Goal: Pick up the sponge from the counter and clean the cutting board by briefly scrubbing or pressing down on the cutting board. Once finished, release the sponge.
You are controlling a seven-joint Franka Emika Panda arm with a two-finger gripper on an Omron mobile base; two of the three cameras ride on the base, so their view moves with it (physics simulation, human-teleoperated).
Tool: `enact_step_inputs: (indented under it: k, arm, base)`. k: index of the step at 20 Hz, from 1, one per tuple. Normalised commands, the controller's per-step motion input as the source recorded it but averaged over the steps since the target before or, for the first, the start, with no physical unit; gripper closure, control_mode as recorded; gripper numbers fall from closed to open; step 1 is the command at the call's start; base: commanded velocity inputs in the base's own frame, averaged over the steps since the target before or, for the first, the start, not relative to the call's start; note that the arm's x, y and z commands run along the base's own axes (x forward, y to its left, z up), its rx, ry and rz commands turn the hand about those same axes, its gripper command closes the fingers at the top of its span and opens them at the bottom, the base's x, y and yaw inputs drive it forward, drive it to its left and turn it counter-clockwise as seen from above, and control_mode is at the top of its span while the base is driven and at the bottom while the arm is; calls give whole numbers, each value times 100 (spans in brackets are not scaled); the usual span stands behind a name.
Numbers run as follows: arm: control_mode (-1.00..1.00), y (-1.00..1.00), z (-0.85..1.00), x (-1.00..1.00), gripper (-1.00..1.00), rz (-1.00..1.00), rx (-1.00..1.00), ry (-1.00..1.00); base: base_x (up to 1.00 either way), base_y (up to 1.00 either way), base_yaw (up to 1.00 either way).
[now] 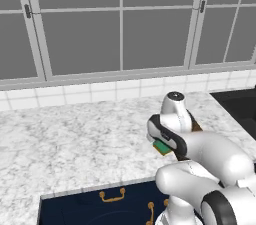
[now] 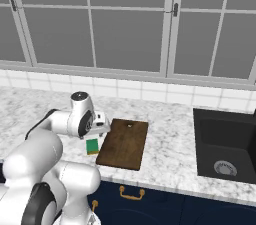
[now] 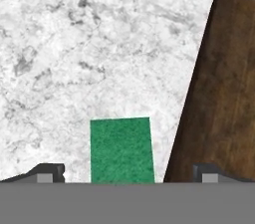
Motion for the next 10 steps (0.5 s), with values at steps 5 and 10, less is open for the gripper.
enact_step_inputs:
  k: [5, 10]
  arm:
    - [-100, 15, -39, -11, -100, 3, -4, 1]
    - [-100, 3, -48, 0, -100, 10, 0, 30]
  base:
    - [0, 0, 0]
    - [0, 0, 0]
